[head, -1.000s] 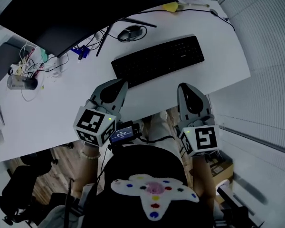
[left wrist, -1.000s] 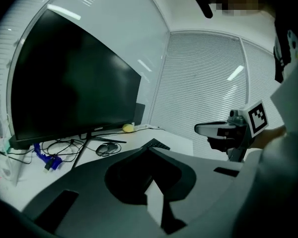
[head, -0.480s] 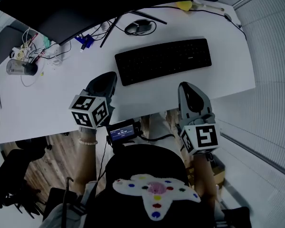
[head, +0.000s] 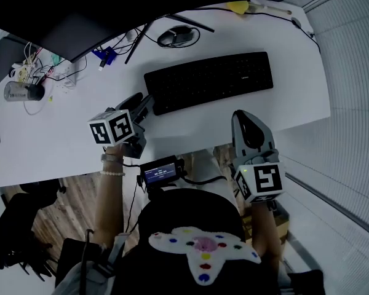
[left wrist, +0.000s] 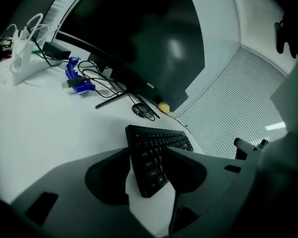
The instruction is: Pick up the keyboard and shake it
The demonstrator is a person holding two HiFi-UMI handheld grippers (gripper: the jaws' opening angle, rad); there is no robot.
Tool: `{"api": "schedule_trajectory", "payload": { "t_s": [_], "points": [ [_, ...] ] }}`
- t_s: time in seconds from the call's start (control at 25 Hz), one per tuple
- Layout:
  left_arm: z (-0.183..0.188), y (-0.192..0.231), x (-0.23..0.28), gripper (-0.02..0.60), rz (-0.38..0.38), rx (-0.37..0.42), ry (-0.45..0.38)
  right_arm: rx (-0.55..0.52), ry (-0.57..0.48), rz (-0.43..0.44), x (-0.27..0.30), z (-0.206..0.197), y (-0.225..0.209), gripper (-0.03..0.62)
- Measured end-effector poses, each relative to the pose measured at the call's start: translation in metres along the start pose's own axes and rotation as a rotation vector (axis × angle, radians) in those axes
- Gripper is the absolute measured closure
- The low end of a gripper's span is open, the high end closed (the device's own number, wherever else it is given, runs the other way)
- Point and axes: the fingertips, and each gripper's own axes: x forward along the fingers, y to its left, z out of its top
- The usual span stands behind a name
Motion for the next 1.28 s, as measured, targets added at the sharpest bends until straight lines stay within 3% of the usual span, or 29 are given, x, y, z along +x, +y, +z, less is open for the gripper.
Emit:
{"api": "schedule_trajectory", "payload": {
  "t_s": [0.28,0.6,0.76,0.88,1.28],
  "points": [
    [-0.007,0.015,0.023,0.324,0.010,-0.133,0.039,0.030,0.017,-0.025,0.004,-0.005,-0.011,0.553],
    [-0.012,0.012,0.036,0.327,0.006,-0.138,0.084,0.022,0.025,-0.031,0.005,-0.008,-0.020,0.553],
    [-0.016,0.014,0.040,0.393,0.035,-0.148,0.099,0.046,0.032,-0.042,0.006,-0.012,-0.026,0.553],
    [-0.016,0.017,0.041,0.419,0.049,-0.152,0.097,0.049,0.037,-0.041,0.008,-0.015,-0.029,0.553],
    [-0.008,0.008,0.033,0.422,0.065,-0.128,0.057,0.048,0.086,-0.053,0.017,-0.034,-0.051,0.553]
  ]
}}
